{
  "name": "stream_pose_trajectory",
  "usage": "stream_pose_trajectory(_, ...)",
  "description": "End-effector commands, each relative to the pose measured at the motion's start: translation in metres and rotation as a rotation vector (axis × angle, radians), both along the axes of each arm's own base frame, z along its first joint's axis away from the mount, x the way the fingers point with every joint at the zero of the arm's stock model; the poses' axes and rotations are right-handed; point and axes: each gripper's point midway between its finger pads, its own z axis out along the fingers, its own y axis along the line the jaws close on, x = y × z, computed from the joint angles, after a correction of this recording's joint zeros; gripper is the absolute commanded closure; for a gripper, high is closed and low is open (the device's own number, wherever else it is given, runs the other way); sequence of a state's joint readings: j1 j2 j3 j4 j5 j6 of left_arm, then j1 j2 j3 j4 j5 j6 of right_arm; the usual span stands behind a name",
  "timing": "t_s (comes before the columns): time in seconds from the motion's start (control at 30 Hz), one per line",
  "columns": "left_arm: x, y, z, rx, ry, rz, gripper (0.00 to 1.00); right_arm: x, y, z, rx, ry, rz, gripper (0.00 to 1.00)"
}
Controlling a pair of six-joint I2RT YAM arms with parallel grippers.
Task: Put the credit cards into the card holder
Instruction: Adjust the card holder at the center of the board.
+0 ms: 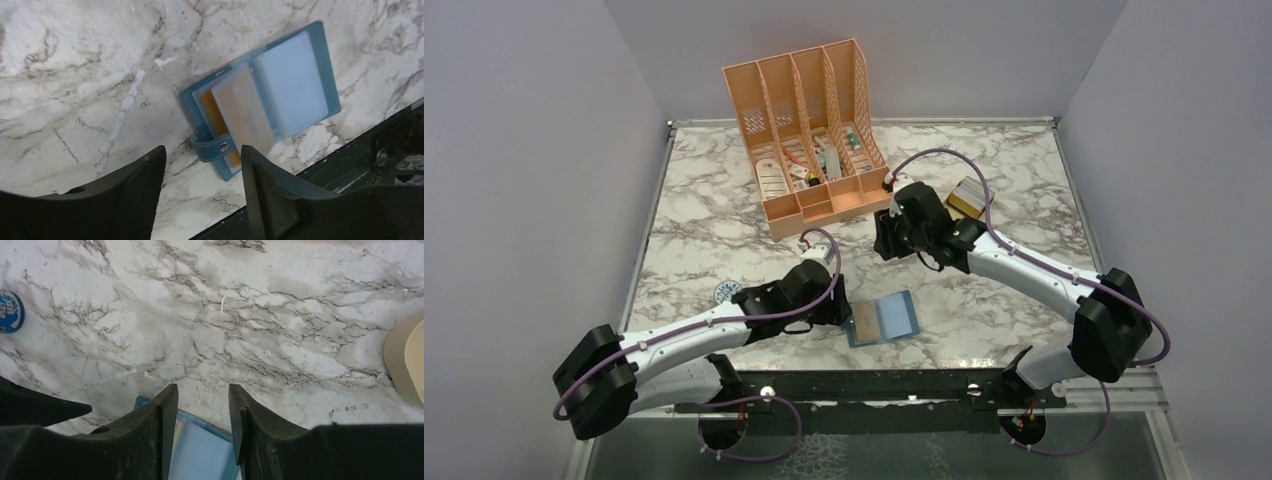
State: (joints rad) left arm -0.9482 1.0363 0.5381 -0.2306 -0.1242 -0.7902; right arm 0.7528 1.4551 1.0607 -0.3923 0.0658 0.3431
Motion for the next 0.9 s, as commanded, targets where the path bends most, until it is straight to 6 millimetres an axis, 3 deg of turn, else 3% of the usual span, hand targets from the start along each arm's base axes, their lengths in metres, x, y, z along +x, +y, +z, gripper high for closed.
stream_pose_trajectory(0.0, -0.015, -0.009, -0.019, -0.021, 0.106, -0.039, 0.42, -0.006, -0.001, -0.009, -0.002, 0.023, 0.014, 0.57)
stream_pose_trajectory(0.33, -0.016, 0.002, -0.051, 0.097, 0.175, 0.007, 0.43, -0.034, -0.002, -0.021, 0.069, 0.095, 0.053, 0.57)
stream_pose_trajectory(0.53, -0.018, 0.012, -0.060, 0.140, 0.202, 0.046, 0.44, -0.039, -0.009, -0.019, 0.069, 0.084, 0.039, 0.57)
stream_pose_trajectory(0.67, -0.015, 0.016, -0.053, 0.130, 0.177, 0.075, 0.45, -0.034, -0.016, -0.017, 0.047, 0.059, 0.013, 0.57)
stream_pose_trajectory(0.87, -0.010, 0.032, -0.046, 0.157, 0.133, 0.135, 0.45, -0.011, -0.033, -0.009, -0.082, -0.009, -0.066, 0.57)
